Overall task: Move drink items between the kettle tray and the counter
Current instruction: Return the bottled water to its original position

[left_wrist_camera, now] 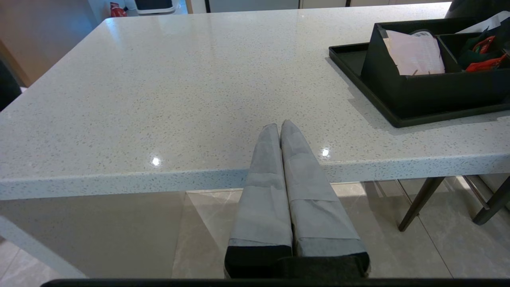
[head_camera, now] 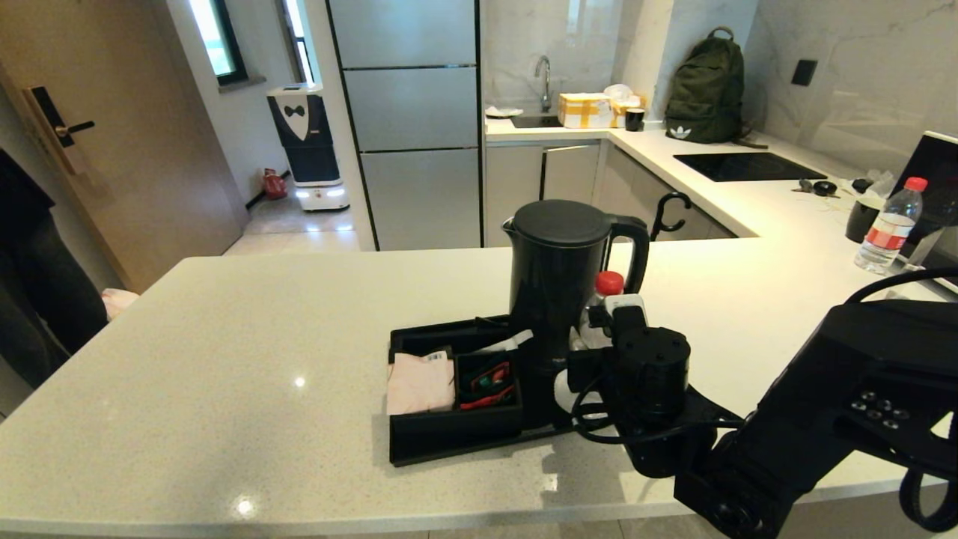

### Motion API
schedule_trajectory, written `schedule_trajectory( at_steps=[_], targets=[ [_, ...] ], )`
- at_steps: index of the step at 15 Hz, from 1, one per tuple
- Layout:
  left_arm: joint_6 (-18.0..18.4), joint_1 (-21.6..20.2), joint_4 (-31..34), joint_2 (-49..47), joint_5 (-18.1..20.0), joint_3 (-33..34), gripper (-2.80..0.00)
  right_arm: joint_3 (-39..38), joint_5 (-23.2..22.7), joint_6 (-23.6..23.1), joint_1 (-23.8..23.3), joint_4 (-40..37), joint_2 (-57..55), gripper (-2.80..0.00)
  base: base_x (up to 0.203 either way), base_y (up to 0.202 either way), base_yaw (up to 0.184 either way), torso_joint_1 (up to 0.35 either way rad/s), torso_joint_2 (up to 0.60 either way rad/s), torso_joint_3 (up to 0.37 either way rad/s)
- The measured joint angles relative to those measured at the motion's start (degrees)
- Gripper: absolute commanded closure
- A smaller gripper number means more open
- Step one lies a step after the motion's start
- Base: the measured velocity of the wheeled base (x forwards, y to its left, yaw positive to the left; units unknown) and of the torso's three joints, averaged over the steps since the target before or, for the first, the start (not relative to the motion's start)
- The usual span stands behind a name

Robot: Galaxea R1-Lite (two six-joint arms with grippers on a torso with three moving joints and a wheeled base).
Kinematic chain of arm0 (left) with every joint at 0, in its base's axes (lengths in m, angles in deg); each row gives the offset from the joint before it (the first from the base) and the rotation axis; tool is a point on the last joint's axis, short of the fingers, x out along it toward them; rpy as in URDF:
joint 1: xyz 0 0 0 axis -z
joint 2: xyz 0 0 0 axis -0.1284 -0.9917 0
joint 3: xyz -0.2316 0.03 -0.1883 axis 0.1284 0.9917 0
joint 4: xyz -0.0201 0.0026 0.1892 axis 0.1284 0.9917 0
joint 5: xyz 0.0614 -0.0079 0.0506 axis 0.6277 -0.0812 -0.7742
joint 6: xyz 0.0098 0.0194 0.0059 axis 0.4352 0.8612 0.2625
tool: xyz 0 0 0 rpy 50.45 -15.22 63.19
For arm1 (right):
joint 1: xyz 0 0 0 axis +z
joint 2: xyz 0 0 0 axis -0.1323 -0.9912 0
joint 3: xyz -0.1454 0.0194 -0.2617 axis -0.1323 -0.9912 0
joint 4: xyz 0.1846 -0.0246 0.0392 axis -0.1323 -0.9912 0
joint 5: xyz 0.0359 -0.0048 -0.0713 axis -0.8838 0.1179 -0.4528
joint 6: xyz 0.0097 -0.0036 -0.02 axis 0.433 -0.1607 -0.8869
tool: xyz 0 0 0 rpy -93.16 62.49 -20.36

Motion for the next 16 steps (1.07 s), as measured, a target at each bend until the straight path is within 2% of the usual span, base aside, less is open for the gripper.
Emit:
schedule_trajectory(
  at_steps=[5,6,16],
  targets=[
    [-0.03,0.00,0.00,0.00,0.02,0.00,0.00,-0.74,0.11,0.82,-0.09,0.13,0.26,0.00,0.000,0.000,0.000,0.000,0.00,0.000],
    [-0.05,0.00,-0.01,0.00,0.01,0.00,0.00,-0.95,0.11,1.01,-0.09,0.11,0.32,-2.80,0.000,0.000,0.000,0.000,0.00,0.000],
    [-0.02,0.00,0.00,0.00,0.02,-0.02,0.00,-2.92,-0.09,1.03,0.28,0.18,1.82,-2.80,0.000,0.000,0.000,0.000,0.00,0.000]
  ],
)
